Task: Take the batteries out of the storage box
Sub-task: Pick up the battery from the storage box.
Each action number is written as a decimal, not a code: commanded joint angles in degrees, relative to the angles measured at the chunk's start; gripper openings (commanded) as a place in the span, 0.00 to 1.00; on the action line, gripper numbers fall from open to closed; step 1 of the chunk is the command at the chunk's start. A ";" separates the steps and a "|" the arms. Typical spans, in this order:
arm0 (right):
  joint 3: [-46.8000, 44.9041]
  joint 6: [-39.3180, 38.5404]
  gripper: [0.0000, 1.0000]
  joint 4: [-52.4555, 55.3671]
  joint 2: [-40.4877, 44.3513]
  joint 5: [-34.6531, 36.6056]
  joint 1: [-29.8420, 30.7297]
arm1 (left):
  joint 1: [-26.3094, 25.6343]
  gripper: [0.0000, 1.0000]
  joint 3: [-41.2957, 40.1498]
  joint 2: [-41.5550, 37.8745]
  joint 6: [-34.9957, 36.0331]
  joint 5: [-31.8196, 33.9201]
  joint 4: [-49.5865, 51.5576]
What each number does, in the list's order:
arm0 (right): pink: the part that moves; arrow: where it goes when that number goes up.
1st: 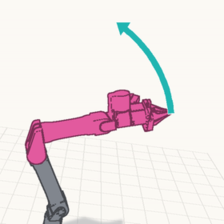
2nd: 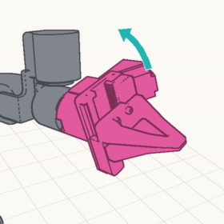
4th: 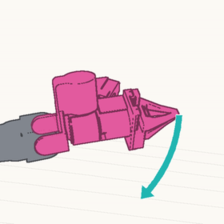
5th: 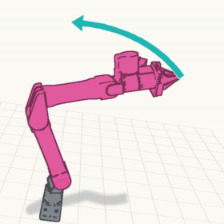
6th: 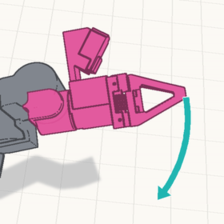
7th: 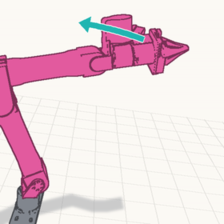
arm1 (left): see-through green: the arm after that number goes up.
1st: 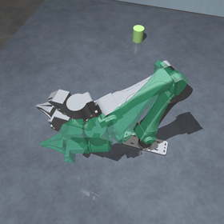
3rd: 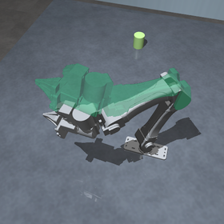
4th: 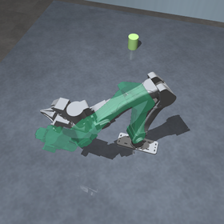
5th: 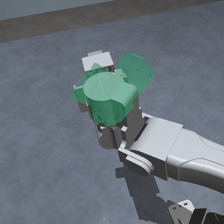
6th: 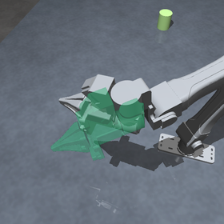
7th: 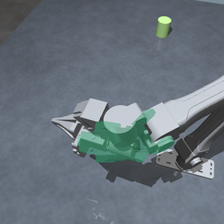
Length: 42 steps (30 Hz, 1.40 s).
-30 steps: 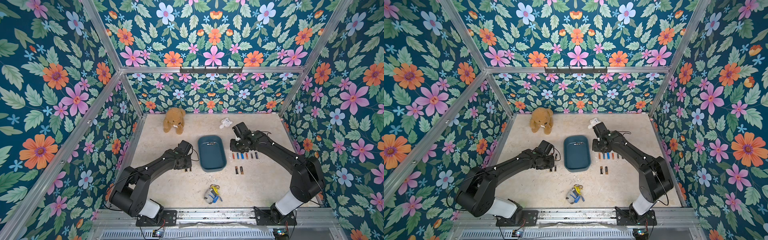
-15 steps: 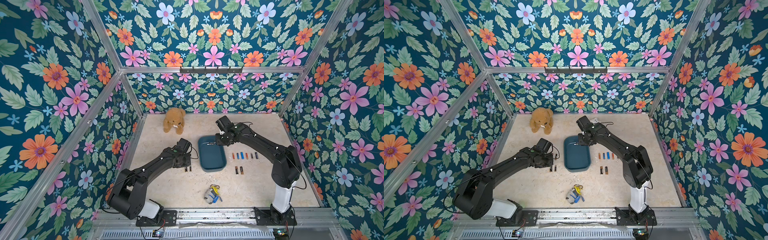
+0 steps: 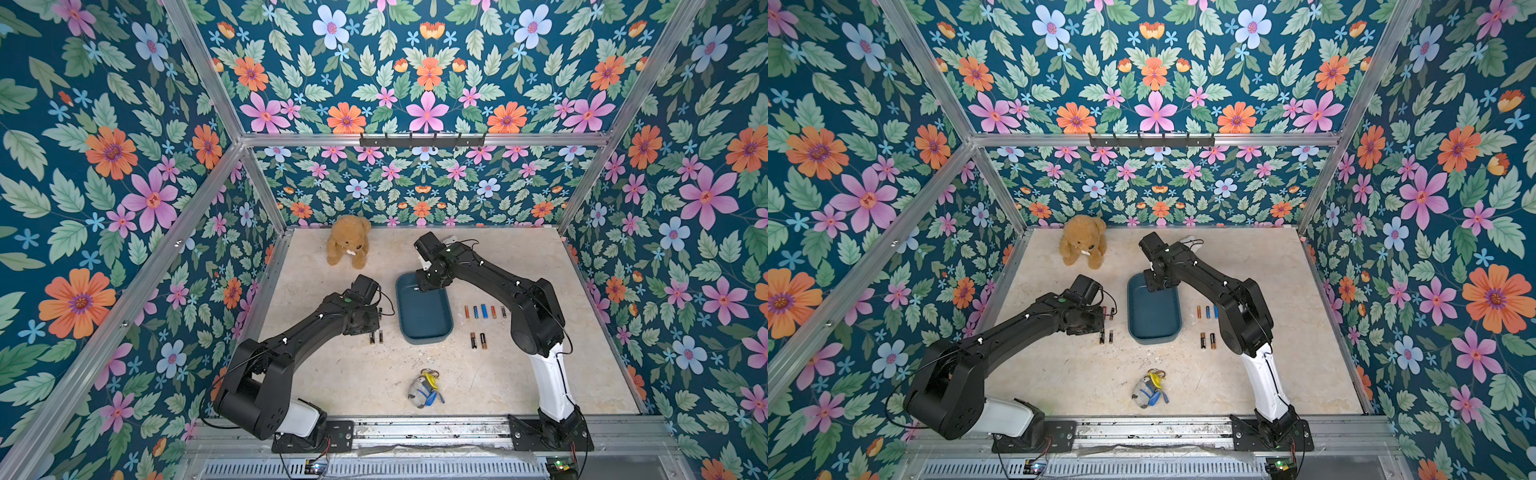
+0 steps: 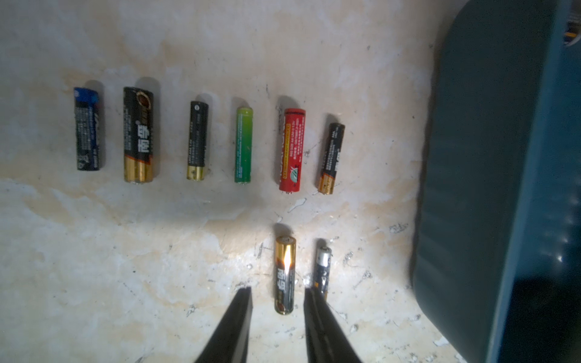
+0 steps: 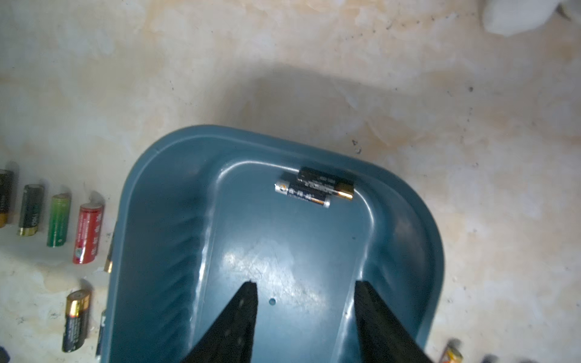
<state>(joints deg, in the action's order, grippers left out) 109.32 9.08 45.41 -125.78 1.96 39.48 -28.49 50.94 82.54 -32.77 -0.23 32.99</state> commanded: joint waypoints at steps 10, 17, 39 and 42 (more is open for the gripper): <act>1.16 -9.24 0.56 -2.66 -4.58 -2.57 0.02 | 1.05 0.35 -0.93 -1.41 1.25 -0.36 1.37; 0.82 -11.44 0.56 -3.90 -5.57 -3.27 0.59 | 1.22 0.35 -1.02 -0.85 1.30 -0.74 1.02; -1.60 -14.88 0.56 -9.52 -6.87 0.71 1.12 | 1.31 0.35 -0.73 -0.64 1.13 -0.91 1.46; -1.86 -15.18 0.56 -10.08 -6.75 1.18 1.19 | 1.24 0.35 -0.66 -0.63 1.18 -0.91 1.46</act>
<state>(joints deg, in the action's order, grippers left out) 107.50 -5.45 36.42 -132.38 1.72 40.53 -27.31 49.95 81.95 -31.59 -1.26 33.45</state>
